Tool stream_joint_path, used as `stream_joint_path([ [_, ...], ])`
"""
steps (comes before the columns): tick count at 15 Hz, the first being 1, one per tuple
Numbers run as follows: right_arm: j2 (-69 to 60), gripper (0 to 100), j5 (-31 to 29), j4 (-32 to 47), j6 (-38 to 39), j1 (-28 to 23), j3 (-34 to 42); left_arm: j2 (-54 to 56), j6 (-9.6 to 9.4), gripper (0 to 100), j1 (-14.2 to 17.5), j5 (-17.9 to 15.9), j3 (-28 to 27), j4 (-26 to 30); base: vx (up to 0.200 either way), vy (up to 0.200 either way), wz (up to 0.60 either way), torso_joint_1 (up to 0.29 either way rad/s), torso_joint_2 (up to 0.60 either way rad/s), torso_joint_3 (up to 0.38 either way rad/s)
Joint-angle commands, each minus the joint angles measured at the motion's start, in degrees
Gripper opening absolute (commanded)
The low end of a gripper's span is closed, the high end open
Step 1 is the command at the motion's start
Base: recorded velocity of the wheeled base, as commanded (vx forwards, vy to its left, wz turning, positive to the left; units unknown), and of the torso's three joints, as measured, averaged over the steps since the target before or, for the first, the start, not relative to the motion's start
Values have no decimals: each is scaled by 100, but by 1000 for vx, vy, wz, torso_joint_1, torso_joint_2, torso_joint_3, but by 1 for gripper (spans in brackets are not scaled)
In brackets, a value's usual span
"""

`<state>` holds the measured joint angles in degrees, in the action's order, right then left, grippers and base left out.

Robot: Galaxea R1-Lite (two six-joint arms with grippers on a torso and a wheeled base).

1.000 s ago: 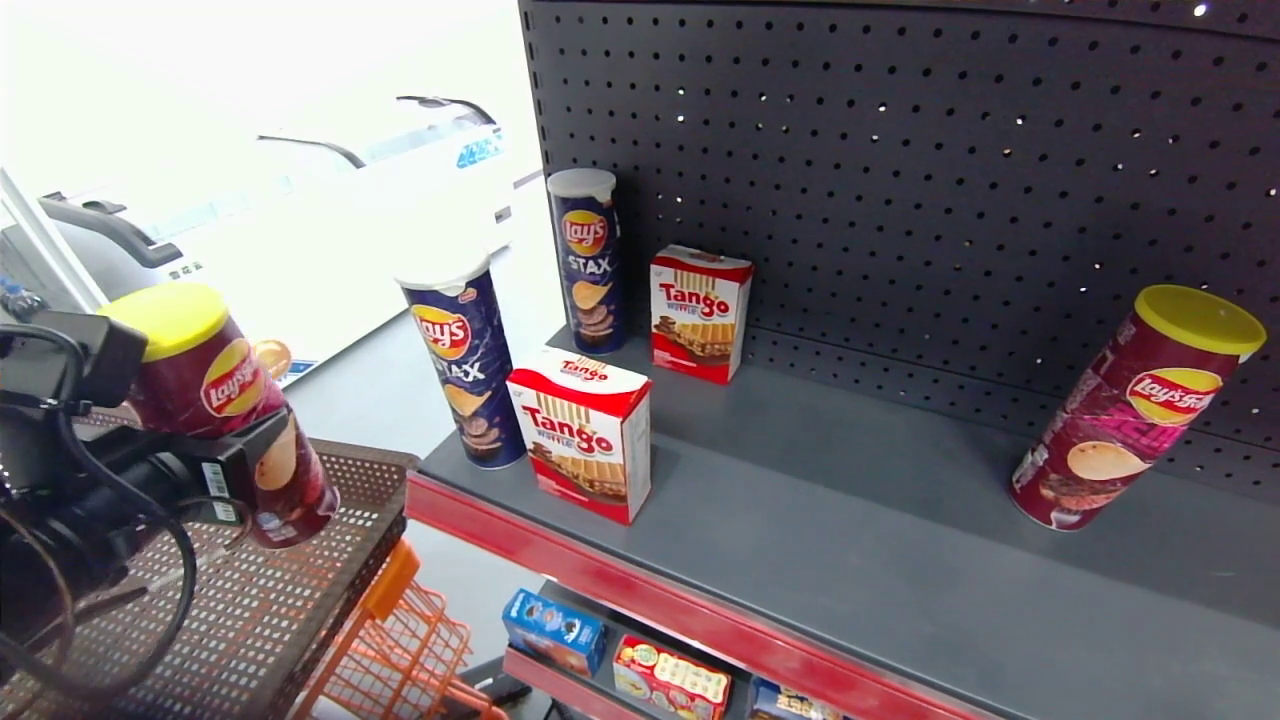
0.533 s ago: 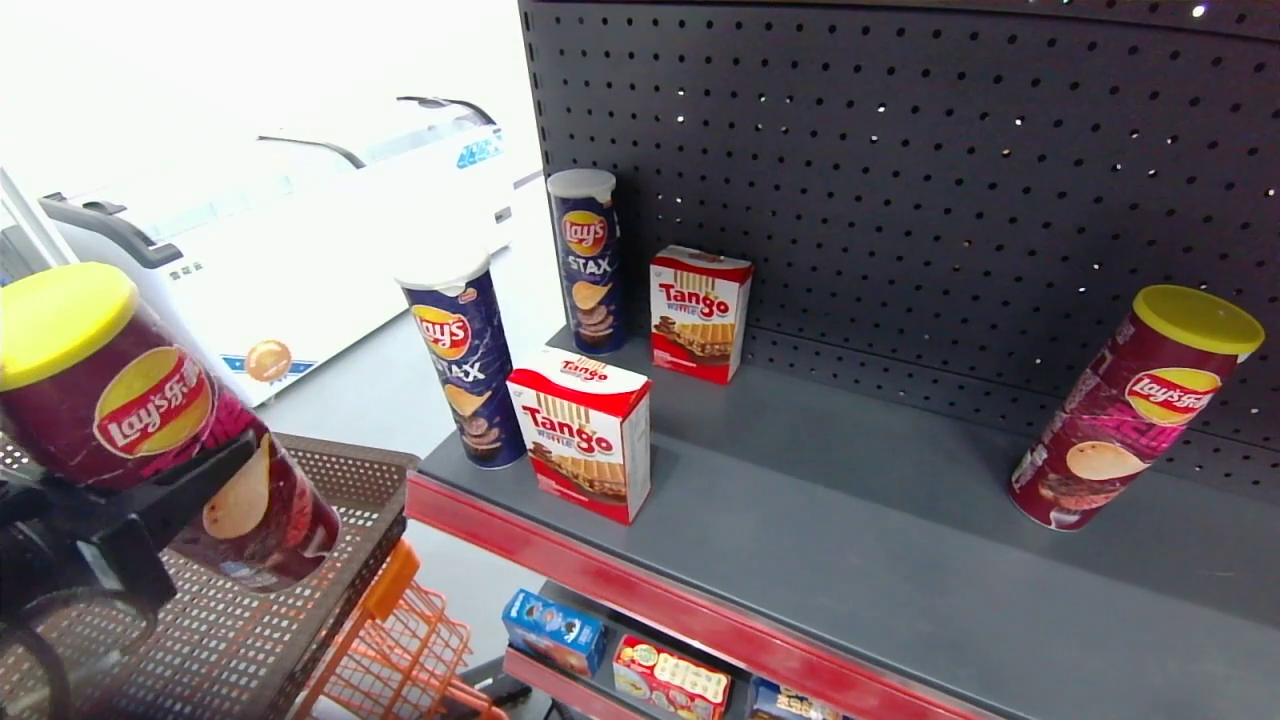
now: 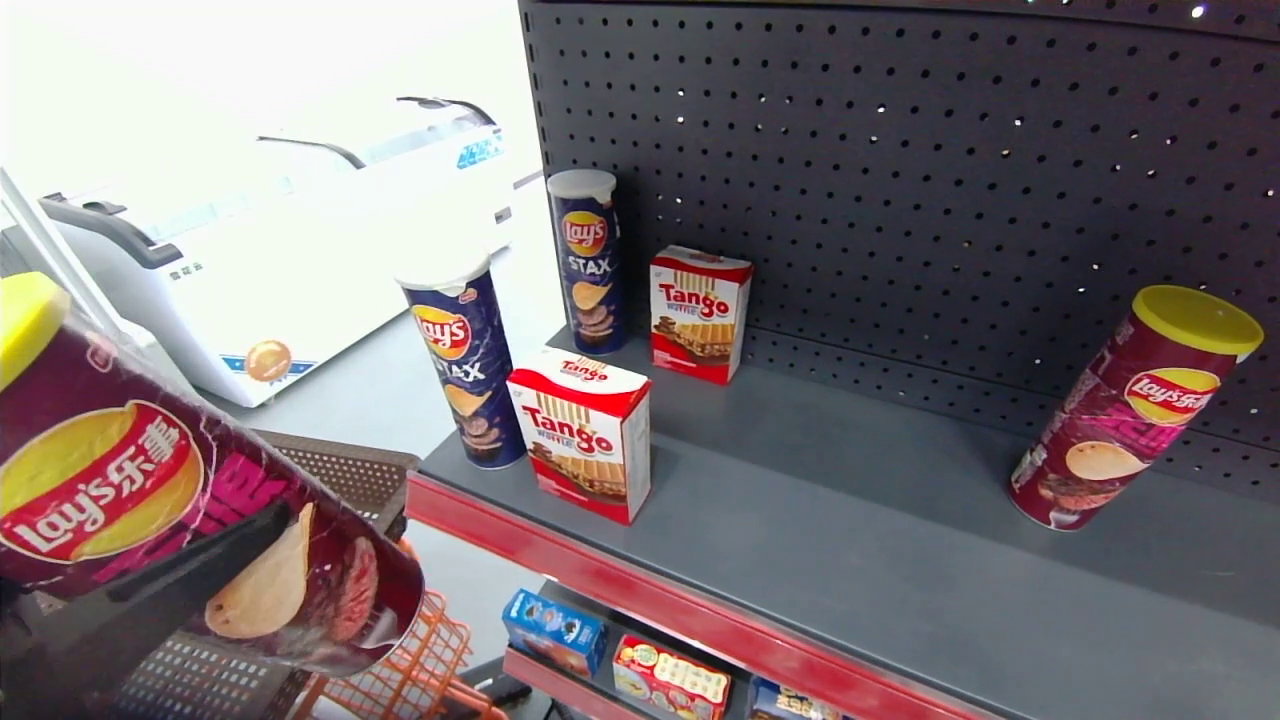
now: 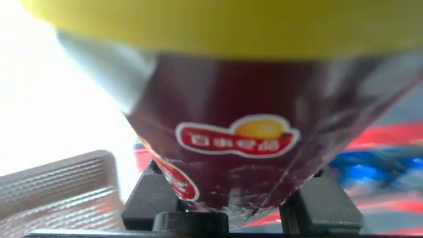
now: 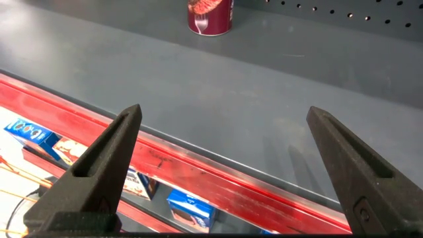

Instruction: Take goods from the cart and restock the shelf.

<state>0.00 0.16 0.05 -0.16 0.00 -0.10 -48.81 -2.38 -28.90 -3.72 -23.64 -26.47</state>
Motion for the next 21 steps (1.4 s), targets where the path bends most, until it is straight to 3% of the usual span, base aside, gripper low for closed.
stream_joint_path([
  [1,0,100,2,4,-2,0,1,3,9,0,-98,-50,79,-8,0,0,0,0,0,0],
  [2,0,100,2,-5,-2,0,1,3,18,0,-98,-120,105,-8,0,0,0,0,0,0],
  [5,0,100,2,4,-2,0,1,3,378,0,-98,-692,210,-60,0,0,0,0,0,0],
  [7,0,100,2,-5,-2,9,1,-120,396,0,-98,-1052,158,-60,0,0,0,0,0,0],
  [8,0,100,2,-5,-2,9,1,-120,396,0,-98,-1052,158,-60,0,0,0,0,0,0],
  [9,0,100,2,4,-2,0,1,-217,396,0,-89,-1404,175,-52,0,0,0,0,0,0],
  [11,0,100,2,4,-2,0,1,-322,405,0,-80,-1720,149,-25,0,0,0,0,0,0],
  [15,0,100,2,4,-2,0,1,-726,378,0,-72,-2036,-36,-78,0,0,0,0,0,0],
  [21,0,100,11,4,-11,0,1,-1254,378,0,-98,-2230,-62,-368,0,0,0,0,0,0],
])
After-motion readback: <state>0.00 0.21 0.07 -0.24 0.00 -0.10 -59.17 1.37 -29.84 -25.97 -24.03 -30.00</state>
